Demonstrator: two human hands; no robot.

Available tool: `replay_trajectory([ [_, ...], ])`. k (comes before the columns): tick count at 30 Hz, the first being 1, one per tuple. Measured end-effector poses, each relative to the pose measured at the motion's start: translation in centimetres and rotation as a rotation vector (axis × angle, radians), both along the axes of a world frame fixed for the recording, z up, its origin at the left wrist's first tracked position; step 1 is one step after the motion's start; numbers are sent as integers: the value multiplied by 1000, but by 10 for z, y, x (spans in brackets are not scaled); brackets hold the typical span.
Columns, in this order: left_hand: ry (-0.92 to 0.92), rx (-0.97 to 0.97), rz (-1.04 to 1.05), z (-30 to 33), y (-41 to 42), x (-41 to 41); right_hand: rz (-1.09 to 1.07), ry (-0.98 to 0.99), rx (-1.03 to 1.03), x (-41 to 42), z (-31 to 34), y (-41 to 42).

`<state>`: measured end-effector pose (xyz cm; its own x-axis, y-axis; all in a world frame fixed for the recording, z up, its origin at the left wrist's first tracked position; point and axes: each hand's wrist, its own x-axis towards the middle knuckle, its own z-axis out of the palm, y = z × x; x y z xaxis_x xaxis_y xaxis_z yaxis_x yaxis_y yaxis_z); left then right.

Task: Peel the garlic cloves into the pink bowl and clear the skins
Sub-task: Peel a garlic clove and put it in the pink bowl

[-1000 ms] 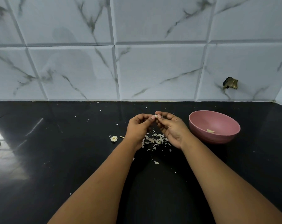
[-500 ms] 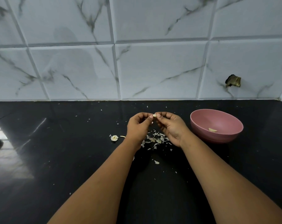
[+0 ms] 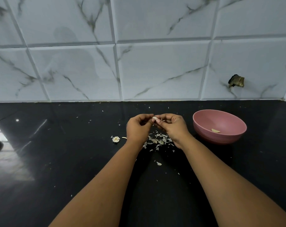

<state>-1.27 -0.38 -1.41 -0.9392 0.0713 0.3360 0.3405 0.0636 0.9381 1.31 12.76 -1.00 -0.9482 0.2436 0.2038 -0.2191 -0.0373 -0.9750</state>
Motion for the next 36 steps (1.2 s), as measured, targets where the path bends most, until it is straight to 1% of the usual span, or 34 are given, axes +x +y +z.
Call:
replay_trajectory([
  [5, -33, 37, -5, 2, -1, 1, -33, 30, 53, 0, 1, 2],
  [9, -94, 96, 4, 2, -2, 2, -50, 52, 88, -1, 0, 2],
  [13, -114, 96, 26, 3, -1, 1, -67, 62, 111, -1, 0, 2],
  [22, -57, 3, 69, 3, -2, 0, -166, 101, 271, -5, -3, 1],
  [30, 11, -118, 28, 4, -6, -3, -149, 96, 308, -2, -1, 5],
  [36, 73, -228, 79, 3, -7, -5, -173, 103, 355, -2, -1, 3],
])
